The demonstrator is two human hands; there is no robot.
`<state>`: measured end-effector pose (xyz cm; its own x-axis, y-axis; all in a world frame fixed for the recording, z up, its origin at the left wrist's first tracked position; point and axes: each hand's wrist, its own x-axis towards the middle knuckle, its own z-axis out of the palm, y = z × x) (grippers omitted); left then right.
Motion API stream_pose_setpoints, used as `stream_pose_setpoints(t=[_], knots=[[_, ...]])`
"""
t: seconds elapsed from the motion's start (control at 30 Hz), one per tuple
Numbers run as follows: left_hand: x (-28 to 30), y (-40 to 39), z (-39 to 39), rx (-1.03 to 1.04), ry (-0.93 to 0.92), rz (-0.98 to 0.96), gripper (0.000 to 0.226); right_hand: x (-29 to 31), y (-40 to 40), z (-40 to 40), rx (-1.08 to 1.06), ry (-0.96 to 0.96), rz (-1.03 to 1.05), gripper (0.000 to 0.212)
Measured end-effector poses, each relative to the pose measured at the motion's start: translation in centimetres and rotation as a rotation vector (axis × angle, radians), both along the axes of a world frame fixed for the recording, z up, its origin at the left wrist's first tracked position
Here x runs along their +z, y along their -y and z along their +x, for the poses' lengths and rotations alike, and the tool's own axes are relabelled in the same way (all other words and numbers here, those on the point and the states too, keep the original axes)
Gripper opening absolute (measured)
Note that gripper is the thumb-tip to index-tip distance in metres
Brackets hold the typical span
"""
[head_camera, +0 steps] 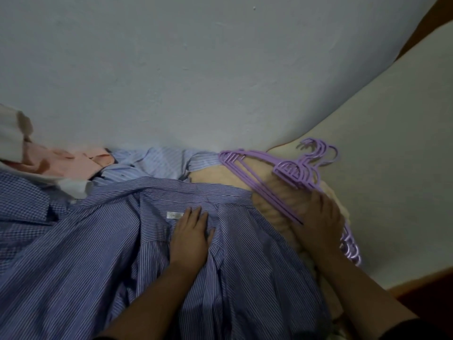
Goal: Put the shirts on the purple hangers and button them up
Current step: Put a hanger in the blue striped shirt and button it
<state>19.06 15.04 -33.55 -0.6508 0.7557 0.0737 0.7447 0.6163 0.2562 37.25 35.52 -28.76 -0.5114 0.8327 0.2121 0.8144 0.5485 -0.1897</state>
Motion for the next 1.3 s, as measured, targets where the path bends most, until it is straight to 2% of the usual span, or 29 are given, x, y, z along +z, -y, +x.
stream_pose_setpoints(t=[0.2, 0.3, 0.47, 0.57, 0.67, 0.8, 0.93, 1.17, 1.3], knots=[[0.1, 0.1, 0.1, 0.027, 0.039, 0.059, 0.052, 0.0, 0.0, -0.2, -0.009, -0.072, -0.003, 0.092], [0.8, 0.0, -0.1, 0.002, 0.084, 0.015, 0.055, 0.5, 0.9, -0.2, -0.02, -0.09, -0.058, 0.087], [2.5, 0.8, -1.4, -0.106, 0.092, -0.032, 0.06, 1.7, 1.9, -0.9, 0.06, -0.089, -0.133, 0.096], [4.0, 2.6, -2.1, -0.147, 0.089, 0.039, 0.057, 2.9, 3.4, -1.7, 0.119, -0.143, -0.178, 0.091], [5.6, 5.0, -2.6, -0.129, 0.081, 0.169, 0.066, 3.7, 4.6, -2.7, 0.218, -0.092, -0.184, 0.093], [7.2, 8.7, -4.0, -0.02, 0.005, 0.298, 0.04, 4.6, 6.4, -3.6, 0.332, 0.012, -0.193, 0.109], [8.6, 11.7, -5.7, 0.161, -0.023, 0.368, 0.022, 4.9, 7.8, -4.1, 0.367, 0.059, -0.185, 0.103], [9.8, 13.4, -8.4, 0.354, 0.053, 0.194, 0.034, 3.7, 8.8, -3.5, 0.356, -0.003, -0.232, 0.098], [10.2, 12.8, -9.2, 0.397, 0.129, 0.099, 0.037, 3.6, 8.8, -3.3, 0.326, 0.067, -0.24, 0.1]])
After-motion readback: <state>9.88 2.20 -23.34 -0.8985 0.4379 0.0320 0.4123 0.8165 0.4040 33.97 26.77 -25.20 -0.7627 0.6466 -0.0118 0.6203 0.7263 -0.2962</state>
